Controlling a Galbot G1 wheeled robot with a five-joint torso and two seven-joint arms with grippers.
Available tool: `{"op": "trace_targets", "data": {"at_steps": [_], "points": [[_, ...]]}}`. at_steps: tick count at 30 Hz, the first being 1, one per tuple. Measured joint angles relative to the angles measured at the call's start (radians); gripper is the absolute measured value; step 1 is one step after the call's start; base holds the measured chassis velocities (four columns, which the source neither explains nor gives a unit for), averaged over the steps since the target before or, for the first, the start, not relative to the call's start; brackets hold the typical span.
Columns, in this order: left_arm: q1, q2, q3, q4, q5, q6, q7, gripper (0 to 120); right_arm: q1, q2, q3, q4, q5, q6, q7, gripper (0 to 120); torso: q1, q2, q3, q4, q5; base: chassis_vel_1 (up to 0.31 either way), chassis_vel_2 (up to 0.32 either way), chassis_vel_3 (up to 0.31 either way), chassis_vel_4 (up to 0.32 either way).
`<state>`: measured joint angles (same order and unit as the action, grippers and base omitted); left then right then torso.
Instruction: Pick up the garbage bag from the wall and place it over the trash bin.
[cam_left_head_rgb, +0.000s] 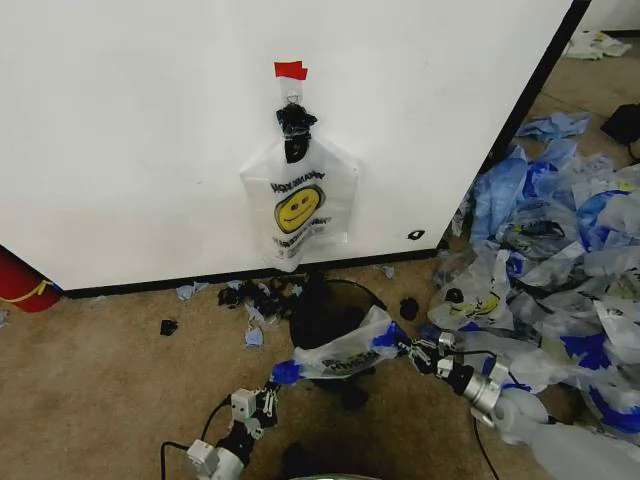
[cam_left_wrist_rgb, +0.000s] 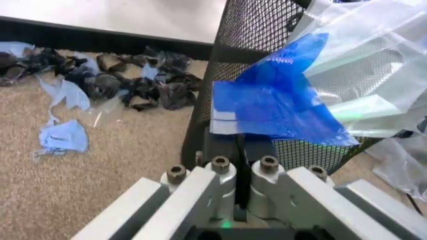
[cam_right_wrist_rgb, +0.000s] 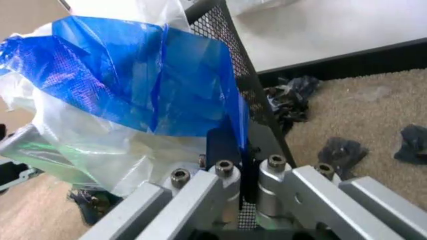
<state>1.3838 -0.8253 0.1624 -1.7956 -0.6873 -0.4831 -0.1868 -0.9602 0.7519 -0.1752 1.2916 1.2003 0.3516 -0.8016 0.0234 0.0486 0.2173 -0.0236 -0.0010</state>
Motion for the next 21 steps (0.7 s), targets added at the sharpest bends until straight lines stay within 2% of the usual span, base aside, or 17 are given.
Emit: {"op": "trace_targets", "data": {"at_steps": [16, 17, 21], "points": [[0.001, -0.01, -0.007, -0.019, 0.002, 0.0, 0.007, 0, -0.006, 0.007, 0.009, 0.001, -0.017, 0.013, 0.022, 0, 0.0, 0.0, 0.0, -0.0001, 0.0001, 0.0, 0.0, 0.0, 0.0], [0.005, -0.01, -0.01, -0.023, 0.004, -0.001, 0.011, 3, -0.007, 0.005, 0.01, 0.004, -0.019, 0.015, 0.025, 0, 0.0, 0.0, 0.0, 0.0, 0.0002, 0.0, 0.0, 0.0, 0.0], [0.028, -0.004, -0.022, -0.046, 0.019, -0.005, 0.034, 22, -0.01, 0.0, 0.021, 0.025, -0.048, 0.036, 0.048, 19, 0.0, 0.0, 0.0, 0.0002, 0.0001, 0.0, 0.0, 0.0, 0.0]]}}
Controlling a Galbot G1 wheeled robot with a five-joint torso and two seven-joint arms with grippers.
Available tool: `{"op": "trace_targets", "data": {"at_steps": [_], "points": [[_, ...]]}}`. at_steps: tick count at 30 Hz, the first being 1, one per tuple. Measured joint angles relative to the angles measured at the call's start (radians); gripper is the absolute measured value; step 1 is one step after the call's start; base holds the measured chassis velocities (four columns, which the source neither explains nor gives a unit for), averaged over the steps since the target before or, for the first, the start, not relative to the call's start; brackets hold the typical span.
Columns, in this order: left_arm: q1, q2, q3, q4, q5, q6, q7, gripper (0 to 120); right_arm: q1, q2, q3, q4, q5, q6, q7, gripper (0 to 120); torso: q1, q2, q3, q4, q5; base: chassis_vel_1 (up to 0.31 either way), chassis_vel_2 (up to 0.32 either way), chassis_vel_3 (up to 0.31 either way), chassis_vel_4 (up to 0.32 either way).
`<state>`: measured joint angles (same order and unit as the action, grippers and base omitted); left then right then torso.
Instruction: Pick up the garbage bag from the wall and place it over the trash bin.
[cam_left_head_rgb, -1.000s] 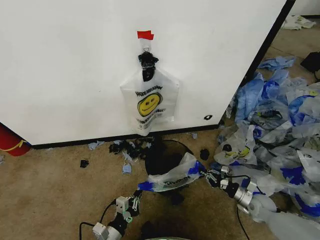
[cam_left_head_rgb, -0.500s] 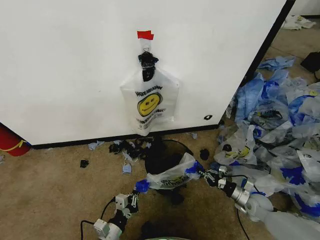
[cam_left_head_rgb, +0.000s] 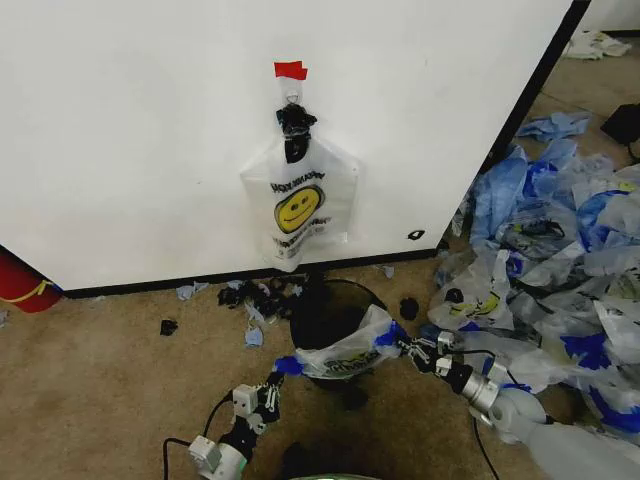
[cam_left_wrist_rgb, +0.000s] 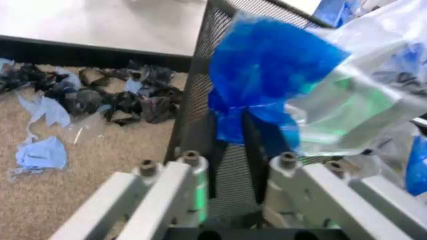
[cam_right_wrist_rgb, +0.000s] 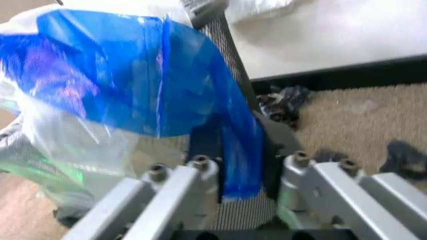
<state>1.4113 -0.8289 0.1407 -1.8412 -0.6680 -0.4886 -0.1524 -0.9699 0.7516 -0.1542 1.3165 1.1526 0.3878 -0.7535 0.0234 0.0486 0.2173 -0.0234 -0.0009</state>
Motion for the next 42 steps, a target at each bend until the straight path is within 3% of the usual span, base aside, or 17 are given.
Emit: {"op": "trace_targets", "data": {"at_steps": [3, 9, 12, 16, 22, 28, 33, 38, 42], "points": [[0.006, 0.0, -0.004, -0.007, 0.002, 0.0, 0.001, 26, -0.003, -0.003, 0.006, 0.007, -0.009, 0.002, 0.01, 23, 0.0, 0.0, 0.0, 0.0, 0.0, 0.0, 0.0, 0.0, 0.0], [0.054, 0.012, -0.016, -0.033, 0.041, -0.001, 0.003, 54, -0.04, -0.045, 0.064, 0.04, -0.069, 0.026, 0.001, 52, 0.0, 0.0, 0.0, -0.0001, 0.0, 0.0, 0.0, 0.0, 0.0], [0.059, 0.013, -0.02, -0.033, 0.049, -0.003, 0.003, 61, -0.053, -0.06, 0.081, 0.051, -0.082, 0.032, -0.011, 59, 0.0, 0.0, 0.0, -0.0002, -0.0001, 0.0, 0.0, 0.0, 0.0], [0.066, 0.028, -0.032, -0.049, 0.066, -0.004, -0.011, 81, -0.096, -0.099, 0.157, 0.071, -0.131, 0.048, -0.063, 78, 0.0, 0.0, 0.0, -0.0001, 0.0003, 0.0, 0.0, 0.0, 0.0], [0.098, 0.044, -0.067, -0.082, 0.068, -0.004, -0.017, 98, -0.155, -0.125, 0.275, 0.098, -0.126, 0.049, -0.139, 97, 0.0, 0.0, 0.0, -0.0004, 0.0005, 0.0, 0.0, 0.0, 0.0], [0.187, 0.065, -0.128, -0.133, 0.098, -0.014, -0.017, 100, -0.194, -0.136, 0.387, 0.133, -0.075, 0.033, -0.237, 100, 0.0, 0.0, 0.0, 0.0002, 0.0004, 0.0, 0.0, 0.0, 0.0], [0.218, 0.086, -0.181, -0.189, 0.104, -0.018, -0.042, 100, -0.226, -0.127, 0.495, 0.215, -0.028, 0.021, -0.215, 100, 0.0, 0.0, 0.0, 0.0001, 0.0, 0.0, 0.0, 0.0, 0.0], [0.152, 0.134, -0.217, -0.257, 0.046, 0.003, -0.062, 100, -0.255, -0.119, 0.607, 0.318, 0.013, 0.013, -0.128, 100, 0.0, 0.0, 0.0, -0.0001, -0.0005, 0.0, 0.0, 0.0, 0.0], [0.008, 0.2, -0.223, -0.297, -0.075, 0.058, -0.082, 100, -0.258, -0.102, 0.662, 0.412, 0.009, 0.012, 0.029, 100, 0.0, 0.0, 0.0, -0.0012, -0.0003, 0.0, 0.0, 0.0, 0.0]]}}
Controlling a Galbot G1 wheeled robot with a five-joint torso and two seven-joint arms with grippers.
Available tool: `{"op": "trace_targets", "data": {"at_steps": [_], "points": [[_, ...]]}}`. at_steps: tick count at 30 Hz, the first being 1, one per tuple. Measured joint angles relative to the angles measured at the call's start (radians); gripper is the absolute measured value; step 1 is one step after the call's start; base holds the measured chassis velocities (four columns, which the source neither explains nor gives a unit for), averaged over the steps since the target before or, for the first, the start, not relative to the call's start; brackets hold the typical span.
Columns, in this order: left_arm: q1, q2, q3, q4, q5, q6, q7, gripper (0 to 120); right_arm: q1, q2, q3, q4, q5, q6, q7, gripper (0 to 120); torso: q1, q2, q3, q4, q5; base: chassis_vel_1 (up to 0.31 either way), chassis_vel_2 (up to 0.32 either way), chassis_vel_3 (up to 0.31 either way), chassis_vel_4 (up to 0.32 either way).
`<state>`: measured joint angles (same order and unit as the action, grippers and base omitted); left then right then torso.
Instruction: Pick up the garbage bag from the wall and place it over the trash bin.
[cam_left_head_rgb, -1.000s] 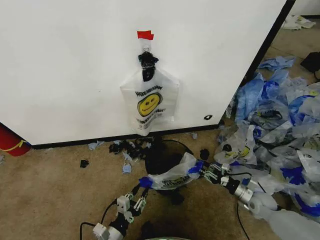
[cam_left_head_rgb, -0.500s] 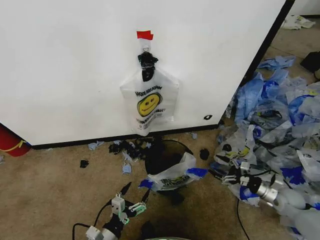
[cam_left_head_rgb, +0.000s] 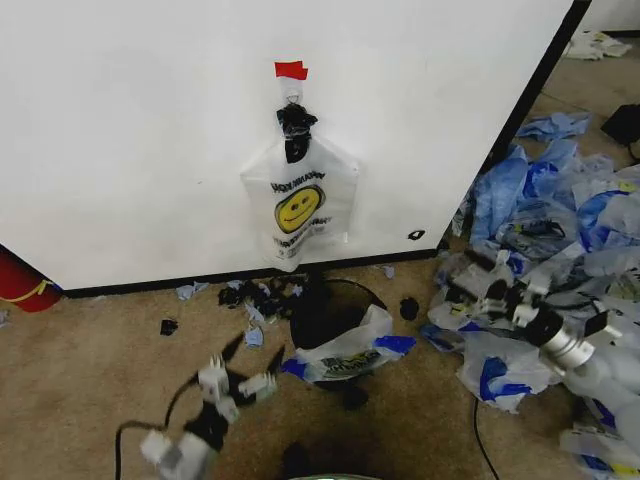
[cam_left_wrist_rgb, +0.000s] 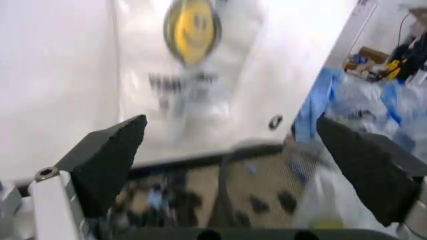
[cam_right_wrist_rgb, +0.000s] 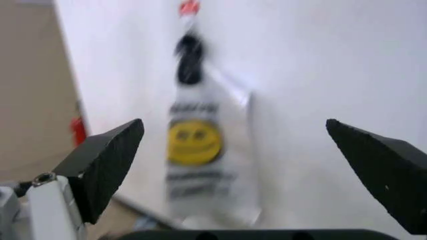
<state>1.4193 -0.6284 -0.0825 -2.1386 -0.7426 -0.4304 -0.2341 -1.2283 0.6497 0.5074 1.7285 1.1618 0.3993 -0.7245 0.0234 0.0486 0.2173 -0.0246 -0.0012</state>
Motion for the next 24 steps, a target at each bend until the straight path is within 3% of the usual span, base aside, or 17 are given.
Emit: {"op": "trace_targets", "data": {"at_steps": [6, 8, 10, 11, 15, 18, 19, 24], "points": [[-0.206, 0.077, 0.06, 0.011, -0.143, 0.084, -0.002, 100, 0.012, 0.033, 0.027, 0.11, -0.068, 0.01, 0.172, 100, 0.0, 0.0, 0.0, 0.0022, 0.0002, 0.0, 0.0, 0.0, 0.0], [-0.328, 0.092, 0.117, 0.039, -0.181, 0.123, 0.001, 100, -0.029, 0.052, 0.056, 0.155, -0.091, 0.012, 0.214, 100, 0.0, 0.0, 0.0, 0.0011, -0.0009, 0.0, 0.0, 0.0, 0.0], [-0.474, 0.106, 0.203, 0.059, -0.233, 0.17, 0.013, 100, -0.076, 0.076, 0.091, 0.2, -0.116, 0.022, 0.259, 100, 0.0, 0.0, 0.0, 0.0007, 0.0006, 0.0, 0.0, 0.0, 0.0], [-0.474, 0.106, 0.203, 0.059, -0.233, 0.17, 0.013, 100, -0.076, 0.076, 0.091, 0.2, -0.116, 0.022, 0.259, 100, 0.0, 0.0, 0.0, 0.0007, 0.0006, 0.0, 0.0, 0.0, 0.0], [-0.782, 0.111, 0.474, 0.085, -0.354, 0.269, 0.03, 100, -0.17, 0.113, 0.141, 0.244, -0.16, 0.043, 0.272, 100, 0.0, 0.0, 0.0, 0.0006, 0.0003, 0.0, 0.0, 0.0, 0.0], [-0.976, 0.074, 0.634, 0.122, -0.389, 0.336, 0.027, 100, -0.223, 0.13, 0.188, 0.251, -0.177, 0.05, 0.268, 100, 0.0, 0.0, 0.0, 0.0008, 0.0005, 0.0, 0.0, 0.0, 0.0], [-0.976, 0.074, 0.634, 0.122, -0.389, 0.336, 0.027, 100, -0.223, 0.13, 0.188, 0.251, -0.177, 0.05, 0.268, 100, 0.0, 0.0, 0.0, 0.0008, 0.0005, 0.0, 0.0, 0.0, 0.0], [-1.187, 0.02, 0.861, 0.188, -0.371, 0.417, 0.049, 97, -0.302, 0.155, 0.289, 0.265, -0.178, 0.052, 0.243, 100, 0.0, 0.0, 0.0, 0.0008, 0.0005, 0.0, 0.0, 0.0, 0.0]]}}
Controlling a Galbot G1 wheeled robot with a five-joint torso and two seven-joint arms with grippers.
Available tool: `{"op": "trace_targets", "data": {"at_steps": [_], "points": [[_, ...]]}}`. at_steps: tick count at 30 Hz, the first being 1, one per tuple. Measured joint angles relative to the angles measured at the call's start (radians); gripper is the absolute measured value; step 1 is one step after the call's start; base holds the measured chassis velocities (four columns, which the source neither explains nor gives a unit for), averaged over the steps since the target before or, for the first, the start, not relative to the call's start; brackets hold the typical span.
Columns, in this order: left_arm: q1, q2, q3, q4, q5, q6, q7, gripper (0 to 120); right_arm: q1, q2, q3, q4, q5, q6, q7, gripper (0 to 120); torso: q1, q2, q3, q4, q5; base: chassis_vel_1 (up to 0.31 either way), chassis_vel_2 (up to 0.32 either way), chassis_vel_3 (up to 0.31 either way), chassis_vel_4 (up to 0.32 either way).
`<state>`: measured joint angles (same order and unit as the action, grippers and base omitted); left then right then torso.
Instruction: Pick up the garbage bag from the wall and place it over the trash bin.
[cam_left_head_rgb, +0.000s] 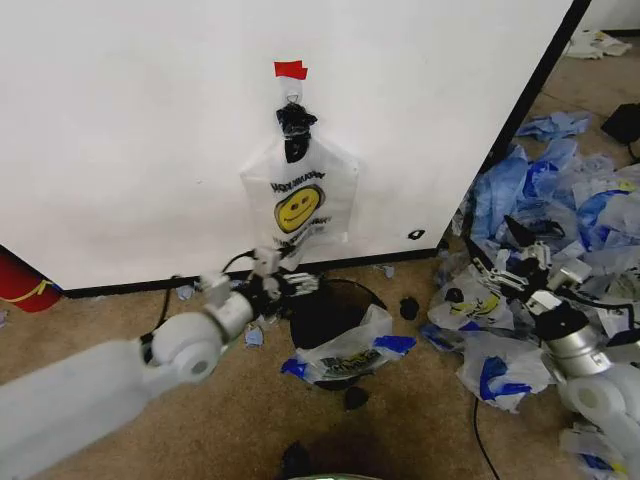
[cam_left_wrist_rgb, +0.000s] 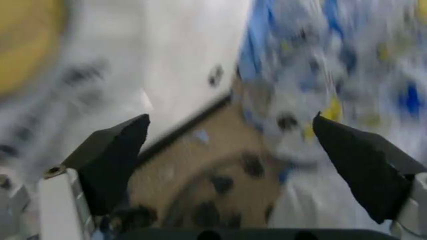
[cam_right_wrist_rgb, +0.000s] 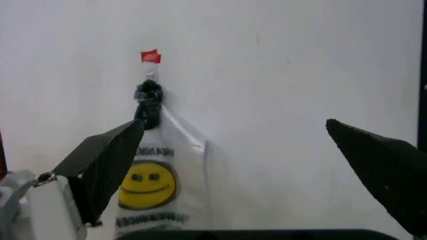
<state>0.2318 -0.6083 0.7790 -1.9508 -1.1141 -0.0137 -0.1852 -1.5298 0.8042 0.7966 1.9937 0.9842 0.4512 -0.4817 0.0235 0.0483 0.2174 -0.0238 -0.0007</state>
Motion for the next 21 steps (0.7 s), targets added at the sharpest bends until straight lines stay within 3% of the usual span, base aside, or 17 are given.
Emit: {"op": "trace_targets", "data": {"at_steps": [5, 21], "points": [[-0.087, -0.016, 0.102, 0.057, 0.024, 0.044, 0.06, 88, -0.058, 0.025, 0.054, 0.017, -0.002, 0.003, -0.014, 100, 0.0, 0.0, 0.0, 0.0005, 0.0002, 0.0, 0.0, 0.0, 0.0], [-0.236, -0.114, 0.262, 0.249, 0.049, 0.133, 0.105, 86, -0.112, 0.059, 0.078, 0.002, -0.015, 0.032, -0.071, 100, 0.0, 0.0, 0.0, 0.0, -0.0003, 0.0, 0.0, 0.0, 0.0]]}}
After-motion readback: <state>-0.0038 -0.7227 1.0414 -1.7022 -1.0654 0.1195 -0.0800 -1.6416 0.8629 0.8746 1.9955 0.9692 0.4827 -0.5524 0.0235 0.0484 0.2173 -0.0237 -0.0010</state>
